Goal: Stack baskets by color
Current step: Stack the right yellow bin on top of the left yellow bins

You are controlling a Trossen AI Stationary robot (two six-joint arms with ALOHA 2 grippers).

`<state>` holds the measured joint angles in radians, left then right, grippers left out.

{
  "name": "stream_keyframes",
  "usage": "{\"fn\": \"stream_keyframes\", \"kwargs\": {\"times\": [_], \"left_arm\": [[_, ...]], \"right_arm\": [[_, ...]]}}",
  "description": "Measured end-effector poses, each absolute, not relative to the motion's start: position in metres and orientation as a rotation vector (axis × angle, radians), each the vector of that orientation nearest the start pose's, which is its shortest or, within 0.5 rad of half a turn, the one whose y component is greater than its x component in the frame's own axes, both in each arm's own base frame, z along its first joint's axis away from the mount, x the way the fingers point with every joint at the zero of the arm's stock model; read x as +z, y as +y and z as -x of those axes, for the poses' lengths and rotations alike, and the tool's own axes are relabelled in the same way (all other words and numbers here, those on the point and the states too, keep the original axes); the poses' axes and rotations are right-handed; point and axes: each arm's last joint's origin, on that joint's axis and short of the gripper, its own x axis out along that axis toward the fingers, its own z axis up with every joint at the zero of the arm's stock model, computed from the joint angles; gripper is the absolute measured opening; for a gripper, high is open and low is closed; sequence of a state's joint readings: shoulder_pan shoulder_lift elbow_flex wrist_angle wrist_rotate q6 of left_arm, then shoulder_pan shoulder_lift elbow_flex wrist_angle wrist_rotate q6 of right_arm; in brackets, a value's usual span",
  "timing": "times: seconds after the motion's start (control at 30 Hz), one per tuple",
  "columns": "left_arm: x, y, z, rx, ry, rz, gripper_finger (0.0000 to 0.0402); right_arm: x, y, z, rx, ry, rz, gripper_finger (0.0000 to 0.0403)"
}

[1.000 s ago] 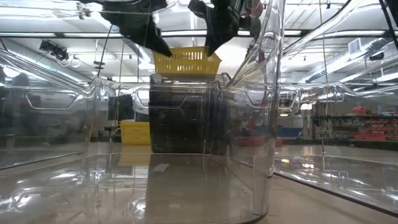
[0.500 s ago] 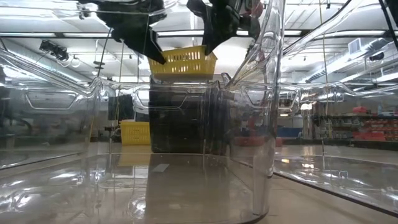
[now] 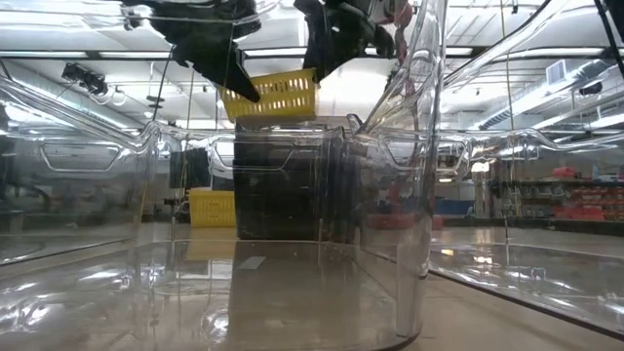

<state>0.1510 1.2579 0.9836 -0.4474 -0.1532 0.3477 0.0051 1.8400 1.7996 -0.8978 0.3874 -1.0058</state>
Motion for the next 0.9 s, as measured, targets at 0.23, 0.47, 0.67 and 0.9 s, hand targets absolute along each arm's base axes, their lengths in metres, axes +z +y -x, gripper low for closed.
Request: {"fn": "stream_keyframes", "kwargs": {"times": [0.23,0.47,0.67,0.9], "left_arm": [[0.279,0.065,-0.254,0.24,0.798,-0.277,0.0006],[0.265,0.096,-0.239,0.356,0.865,-0.217,0.0005],[0.249,0.123,-0.224,0.468,0.878,-0.14,0.0006],[0.238,0.144,-0.211,0.494,0.847,-0.07,0.0006]], "right_arm": [[0.342,-0.014,-0.384,-0.102,1.099,1.056,0.0169],[0.359,-0.014,-0.358,-0.217,1.1,0.836,0.0171],[0.351,-0.014,-0.339,-0.271,1.124,0.737,0.016],[0.339,-0.014,-0.322,-0.293,1.079,0.713,0.0156]]}}
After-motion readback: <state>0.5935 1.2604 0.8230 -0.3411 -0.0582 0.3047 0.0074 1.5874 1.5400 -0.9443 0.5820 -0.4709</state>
